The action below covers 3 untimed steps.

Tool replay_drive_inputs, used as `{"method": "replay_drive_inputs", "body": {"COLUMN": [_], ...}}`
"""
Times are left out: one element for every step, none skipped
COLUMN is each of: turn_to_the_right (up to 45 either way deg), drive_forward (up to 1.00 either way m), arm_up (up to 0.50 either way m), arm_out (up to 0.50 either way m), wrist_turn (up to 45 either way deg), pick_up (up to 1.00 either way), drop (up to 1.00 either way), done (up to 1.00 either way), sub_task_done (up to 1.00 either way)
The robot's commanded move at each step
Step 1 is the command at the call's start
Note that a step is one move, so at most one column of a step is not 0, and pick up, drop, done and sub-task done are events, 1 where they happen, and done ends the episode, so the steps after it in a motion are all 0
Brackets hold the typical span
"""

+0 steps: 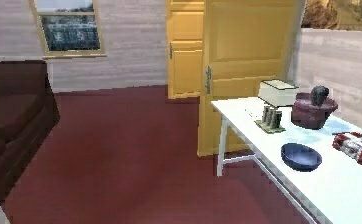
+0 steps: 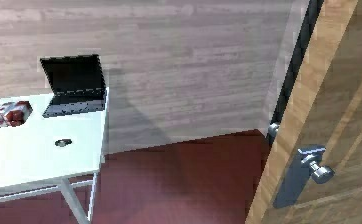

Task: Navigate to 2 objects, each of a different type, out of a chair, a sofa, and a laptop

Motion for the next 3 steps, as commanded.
{"method": "replay_drive_inputs", "body": {"turn_to_the_right": [0.0, -45.0, -27.0], "drive_forward": [0.70, 0.00, 0.00], "arm_up": [0.00, 0.00, 0.00], "arm_out": [0.00, 0.00, 0.00], "wrist_turn": [0.0, 0.0, 0.0], "pick_up": [0.00, 0.00, 0.00], "drop": [0.00, 0.00, 0.00], "done": [0.00, 0.00, 0.00], "sub_task_done": [0.00, 0.00, 0.00]}}
